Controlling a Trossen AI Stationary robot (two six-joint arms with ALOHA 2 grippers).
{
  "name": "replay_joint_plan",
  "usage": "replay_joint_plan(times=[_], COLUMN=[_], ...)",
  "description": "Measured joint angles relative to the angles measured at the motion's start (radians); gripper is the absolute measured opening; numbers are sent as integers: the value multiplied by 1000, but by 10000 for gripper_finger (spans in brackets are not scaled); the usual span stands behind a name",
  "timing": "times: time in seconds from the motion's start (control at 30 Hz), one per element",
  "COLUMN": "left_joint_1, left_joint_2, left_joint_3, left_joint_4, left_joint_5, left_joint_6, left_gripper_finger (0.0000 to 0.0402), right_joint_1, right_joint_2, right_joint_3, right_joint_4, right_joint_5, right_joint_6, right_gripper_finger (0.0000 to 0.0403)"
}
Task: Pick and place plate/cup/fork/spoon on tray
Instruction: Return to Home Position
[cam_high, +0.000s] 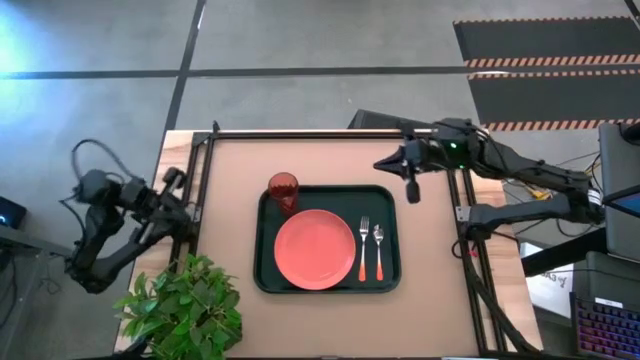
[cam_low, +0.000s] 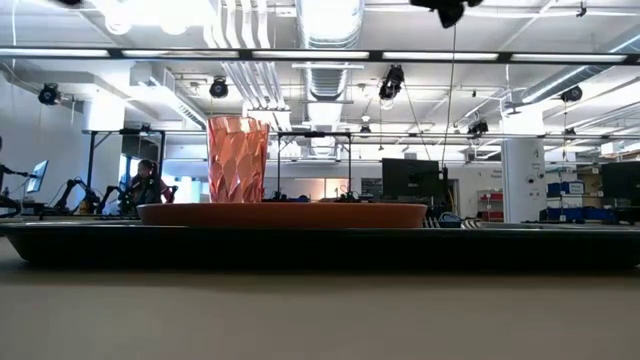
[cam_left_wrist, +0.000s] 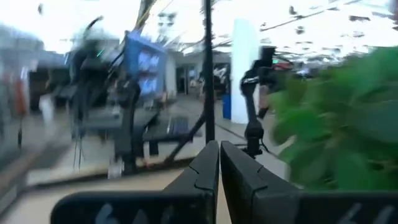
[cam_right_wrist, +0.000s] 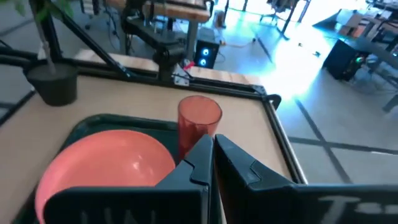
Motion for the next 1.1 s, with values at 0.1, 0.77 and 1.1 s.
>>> replay_joint_plan(times=[0.1,0.77,1.1], left_joint_1=[0,-7,-8], left_joint_2=[25,-31,7], left_joint_3=[-41,-608,-613], left_joint_4=[-57,1171,1002], left_joint_5=[-20,-72,-98], left_joint_6=[47,-372,-280], left_gripper_finger=[0,0,0], right_joint_1=[1,94,110], right_joint_2=[-85,-206,-230], right_joint_3=[-102,-905,-1071], right_joint_4=[51,1186,1282], right_joint_5=[-29,27,182], right_joint_6=[54,382,390], right_gripper_finger=[9,9,8])
